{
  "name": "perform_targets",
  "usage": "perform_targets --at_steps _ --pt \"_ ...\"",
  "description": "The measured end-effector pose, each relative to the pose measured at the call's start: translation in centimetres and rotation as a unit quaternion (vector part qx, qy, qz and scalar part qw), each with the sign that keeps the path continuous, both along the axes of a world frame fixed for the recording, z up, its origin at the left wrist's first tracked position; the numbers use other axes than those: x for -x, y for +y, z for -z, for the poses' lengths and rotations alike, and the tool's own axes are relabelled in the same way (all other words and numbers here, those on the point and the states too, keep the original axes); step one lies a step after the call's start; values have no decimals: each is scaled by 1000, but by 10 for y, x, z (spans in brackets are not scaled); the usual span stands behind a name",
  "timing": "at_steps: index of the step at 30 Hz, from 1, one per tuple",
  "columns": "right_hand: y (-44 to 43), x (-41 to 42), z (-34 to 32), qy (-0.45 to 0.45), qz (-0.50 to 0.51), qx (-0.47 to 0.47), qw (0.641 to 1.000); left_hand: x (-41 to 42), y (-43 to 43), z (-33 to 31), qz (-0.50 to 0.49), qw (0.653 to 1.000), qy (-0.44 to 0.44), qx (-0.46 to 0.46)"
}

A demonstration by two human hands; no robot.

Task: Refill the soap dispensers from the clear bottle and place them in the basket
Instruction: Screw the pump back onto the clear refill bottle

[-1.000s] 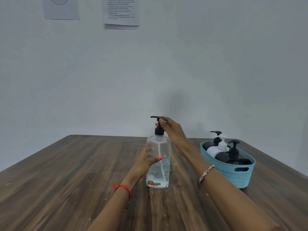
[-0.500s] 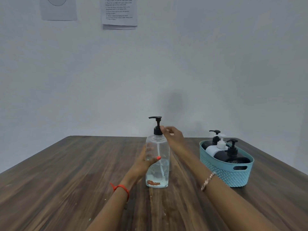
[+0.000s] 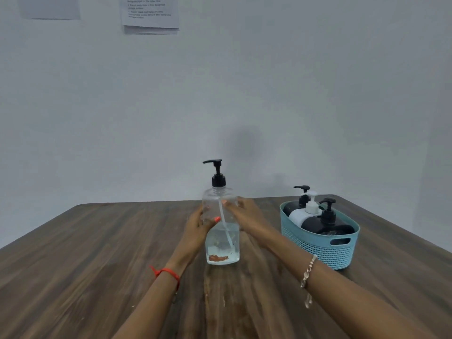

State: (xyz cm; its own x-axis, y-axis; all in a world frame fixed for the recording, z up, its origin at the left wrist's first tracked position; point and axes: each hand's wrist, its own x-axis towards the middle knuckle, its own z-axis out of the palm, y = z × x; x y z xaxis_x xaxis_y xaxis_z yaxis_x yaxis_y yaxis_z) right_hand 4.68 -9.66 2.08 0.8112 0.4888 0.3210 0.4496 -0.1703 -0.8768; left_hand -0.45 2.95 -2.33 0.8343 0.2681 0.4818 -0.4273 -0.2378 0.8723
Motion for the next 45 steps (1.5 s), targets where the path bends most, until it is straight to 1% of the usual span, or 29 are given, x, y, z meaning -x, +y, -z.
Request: perform_targets --at_steps 5,8,11,15,18,24,31,37,41,45 --pt "-8 -75 -47 24 12 72 997 -66 -2 -38 -33 999 -17 -19" --pt "-18 -125 -79 53 20 122 991 -124 -4 -60 -37 998 -9 -41" --pt "-33 -180 -99 88 5 149 985 -190 -5 -70 -41 998 3 -56" --pt "-47 -251 -99 101 16 160 982 -265 -19 -74 -30 997 34 -60" --pt "-58 -296 -91 116 28 149 982 -310 -32 -69 -30 996 61 -65" --pt "-73 -353 -71 118 21 152 981 -376 -50 -56 -22 992 112 -56" --pt "-72 -382 -42 87 40 165 982 -407 -52 -32 -26 987 147 -54" --pt "-69 -389 -17 102 29 150 983 -407 -49 -23 -23 985 163 -53" --pt "-71 -385 -12 149 -9 157 976 -399 -50 -28 14 983 169 -66" --pt "-88 -360 -10 200 4 139 970 -379 -55 -27 27 985 169 -34"
